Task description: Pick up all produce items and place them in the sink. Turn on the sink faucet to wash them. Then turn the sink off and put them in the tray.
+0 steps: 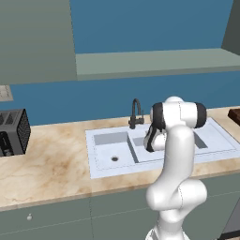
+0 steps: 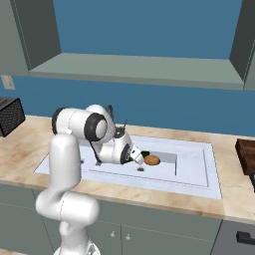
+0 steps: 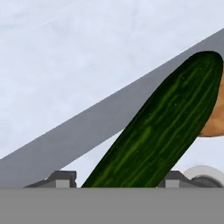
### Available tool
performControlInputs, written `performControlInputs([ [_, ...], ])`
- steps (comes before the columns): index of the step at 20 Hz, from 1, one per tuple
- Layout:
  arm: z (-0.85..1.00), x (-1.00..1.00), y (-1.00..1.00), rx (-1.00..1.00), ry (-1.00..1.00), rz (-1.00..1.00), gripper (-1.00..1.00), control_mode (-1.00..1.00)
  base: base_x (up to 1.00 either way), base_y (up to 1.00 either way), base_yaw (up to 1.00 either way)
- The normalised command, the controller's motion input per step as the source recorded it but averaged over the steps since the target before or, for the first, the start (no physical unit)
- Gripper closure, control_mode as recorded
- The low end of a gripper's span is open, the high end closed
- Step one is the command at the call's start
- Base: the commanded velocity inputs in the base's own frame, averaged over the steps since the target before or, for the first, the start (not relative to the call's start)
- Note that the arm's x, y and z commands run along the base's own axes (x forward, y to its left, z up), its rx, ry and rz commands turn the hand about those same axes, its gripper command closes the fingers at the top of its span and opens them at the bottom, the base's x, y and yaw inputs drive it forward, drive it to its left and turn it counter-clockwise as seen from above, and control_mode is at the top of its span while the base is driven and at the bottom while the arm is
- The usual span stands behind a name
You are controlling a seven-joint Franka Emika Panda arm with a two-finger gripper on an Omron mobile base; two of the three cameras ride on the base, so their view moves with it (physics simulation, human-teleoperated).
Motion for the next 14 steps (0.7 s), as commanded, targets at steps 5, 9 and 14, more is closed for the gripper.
performControlInputs([
  [5,-0.1,-0.01,0.0,0.01,0.0,0.0,1.0,-1.0,0.0,0.0,0.0],
  [9,0.24,-0.16,0.0,0.0,-0.02,-0.01,1.0,-1.0,0.0,0.0,0.0],
  [14,0.65,-0.12,0.0,0.0,-0.01,-0.06,1.0,-1.0,0.0,0.0,0.0],
])
